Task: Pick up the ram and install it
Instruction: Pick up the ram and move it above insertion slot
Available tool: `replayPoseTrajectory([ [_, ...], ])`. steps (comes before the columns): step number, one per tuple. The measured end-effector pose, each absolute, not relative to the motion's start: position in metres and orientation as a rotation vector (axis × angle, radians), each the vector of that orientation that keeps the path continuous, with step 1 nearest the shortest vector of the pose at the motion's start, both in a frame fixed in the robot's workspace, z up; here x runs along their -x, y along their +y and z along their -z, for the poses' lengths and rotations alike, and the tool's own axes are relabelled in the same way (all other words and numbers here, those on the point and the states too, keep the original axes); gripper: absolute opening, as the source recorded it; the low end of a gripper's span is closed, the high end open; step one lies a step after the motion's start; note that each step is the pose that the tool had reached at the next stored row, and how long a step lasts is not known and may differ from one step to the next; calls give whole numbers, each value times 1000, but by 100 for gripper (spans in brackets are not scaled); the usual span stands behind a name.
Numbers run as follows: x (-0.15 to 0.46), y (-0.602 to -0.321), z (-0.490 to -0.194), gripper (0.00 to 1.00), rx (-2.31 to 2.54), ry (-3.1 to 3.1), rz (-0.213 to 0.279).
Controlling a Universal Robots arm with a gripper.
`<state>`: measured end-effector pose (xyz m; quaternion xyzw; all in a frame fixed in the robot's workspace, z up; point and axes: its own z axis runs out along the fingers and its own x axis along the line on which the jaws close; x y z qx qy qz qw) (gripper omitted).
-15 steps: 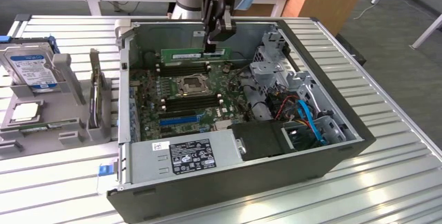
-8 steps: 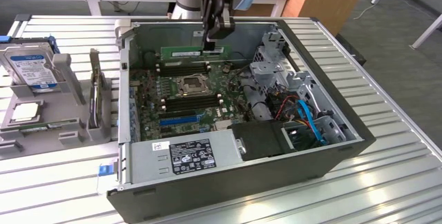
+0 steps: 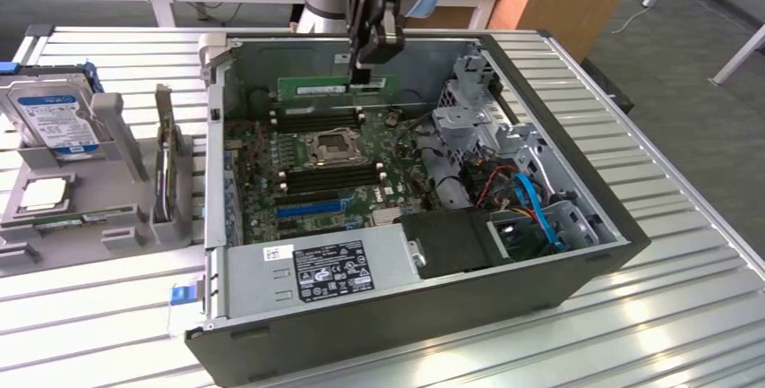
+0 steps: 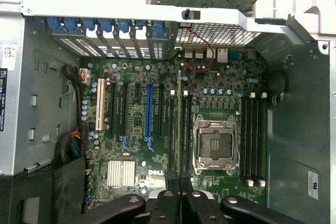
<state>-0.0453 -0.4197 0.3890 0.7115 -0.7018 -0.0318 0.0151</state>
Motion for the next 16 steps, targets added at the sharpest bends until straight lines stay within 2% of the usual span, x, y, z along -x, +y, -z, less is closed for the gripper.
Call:
replayPoseTrajectory([
  [11, 45, -417, -389, 12, -2214, -2184, 99],
  [16, 45, -416, -387, 12, -2225, -2193, 114],
])
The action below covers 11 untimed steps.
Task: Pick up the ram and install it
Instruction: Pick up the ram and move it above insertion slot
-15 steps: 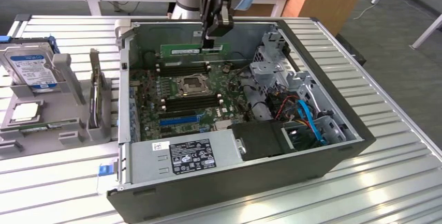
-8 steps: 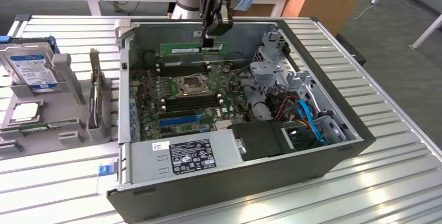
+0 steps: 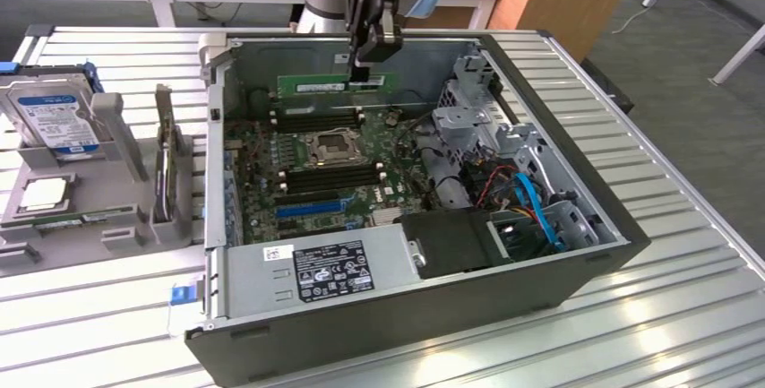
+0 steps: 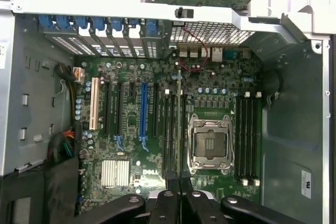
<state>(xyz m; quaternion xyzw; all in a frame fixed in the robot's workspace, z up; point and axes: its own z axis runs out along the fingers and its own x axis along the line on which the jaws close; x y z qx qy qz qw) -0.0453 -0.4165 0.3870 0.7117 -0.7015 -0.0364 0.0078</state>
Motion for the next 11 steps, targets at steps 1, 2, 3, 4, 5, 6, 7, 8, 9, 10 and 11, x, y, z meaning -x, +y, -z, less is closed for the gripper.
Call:
replayPoseTrajectory([
  [1, 45, -417, -387, 12, -2225, -2194, 115],
  [2, 45, -416, -386, 12, -2225, -2194, 115],
  [3, 45, -416, -386, 12, -2225, -2194, 115],
  [4, 45, -417, -386, 12, -2225, -2194, 115],
  [5, 45, -417, -385, 12, -2226, -2194, 115],
  [6, 45, -417, -385, 12, -2226, -2194, 115],
  [7, 45, -417, -384, 12, -2226, -2194, 115],
  [8, 45, -417, -382, 12, -2226, -2194, 115],
  [9, 45, -417, -381, 12, -2226, -2194, 115],
  [10, 45, -417, -379, 12, -2226, -2194, 115],
  [11, 45, -417, -378, 12, -2226, -2194, 115],
])
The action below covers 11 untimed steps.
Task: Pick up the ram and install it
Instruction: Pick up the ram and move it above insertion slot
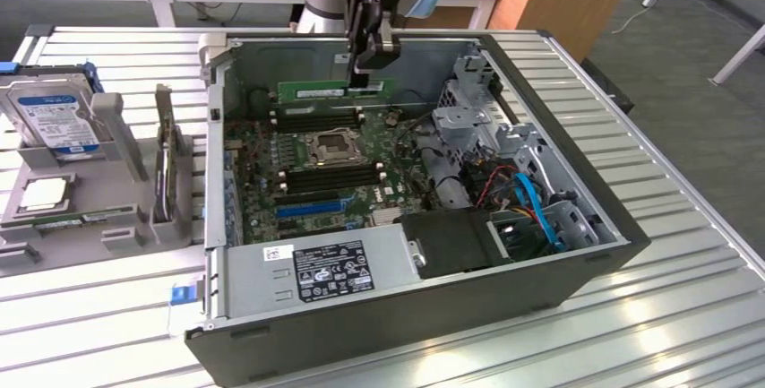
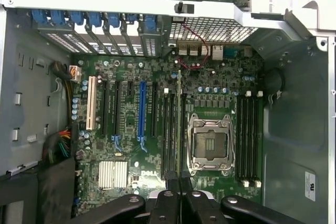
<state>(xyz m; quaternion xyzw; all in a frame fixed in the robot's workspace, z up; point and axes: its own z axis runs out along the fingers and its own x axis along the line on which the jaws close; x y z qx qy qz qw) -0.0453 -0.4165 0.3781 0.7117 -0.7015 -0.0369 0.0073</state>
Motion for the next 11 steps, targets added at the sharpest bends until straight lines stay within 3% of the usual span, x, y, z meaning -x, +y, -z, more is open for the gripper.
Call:
replayPoseTrajectory([
  [11, 45, -417, -368, 12, -2226, -2194, 115],
])
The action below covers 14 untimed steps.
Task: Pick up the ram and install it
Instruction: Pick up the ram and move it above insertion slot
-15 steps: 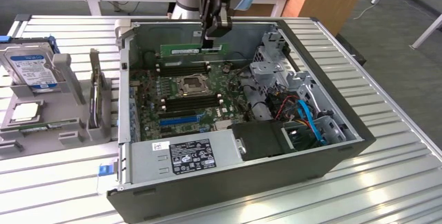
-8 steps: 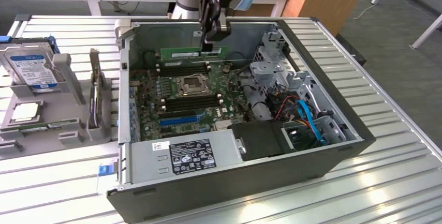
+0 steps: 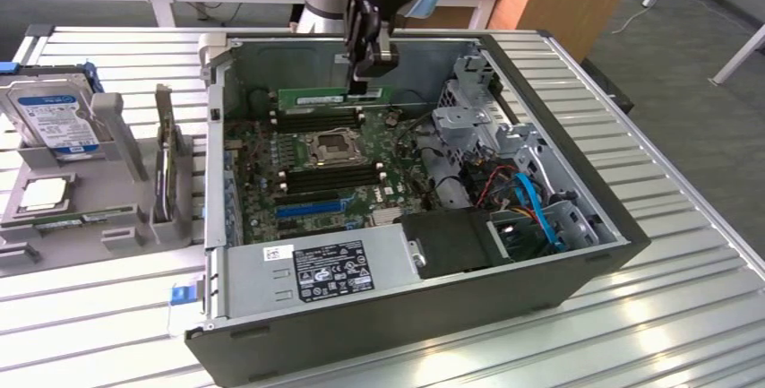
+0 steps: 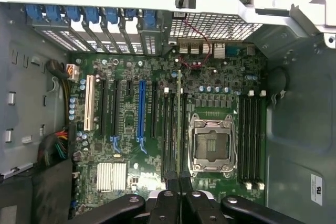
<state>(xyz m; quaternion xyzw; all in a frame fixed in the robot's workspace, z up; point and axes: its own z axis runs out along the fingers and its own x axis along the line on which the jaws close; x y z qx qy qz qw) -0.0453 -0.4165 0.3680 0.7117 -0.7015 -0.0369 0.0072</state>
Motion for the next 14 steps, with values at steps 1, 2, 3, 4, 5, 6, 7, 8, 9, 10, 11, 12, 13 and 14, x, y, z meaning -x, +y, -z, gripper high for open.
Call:
replayPoseTrajectory([
  [1, 45, -417, -367, 12, -2226, -2194, 115],
  [2, 45, -417, -366, 12, -2226, -2194, 115],
  [3, 45, -417, -365, 12, -2226, -2194, 115],
  [4, 45, -417, -364, 12, -2226, -2194, 115],
  [5, 45, -417, -363, 12, -2226, -2194, 115],
  [6, 45, -417, -362, 12, -2226, -2194, 115],
  [7, 45, -417, -361, 12, -2226, -2194, 115],
  [8, 45, -417, -361, 12, -2226, -2194, 115],
  [9, 45, -417, -360, 12, -2226, -2194, 115],
  [10, 45, -417, -359, 12, -2226, -2194, 115],
  [11, 45, -417, -358, 12, -2226, -2194, 115],
  [12, 45, -417, -357, 12, -2226, -2194, 115],
  [13, 45, -417, -356, 12, -2226, -2194, 115],
  [14, 45, -417, -355, 12, -2226, -2194, 115],
])
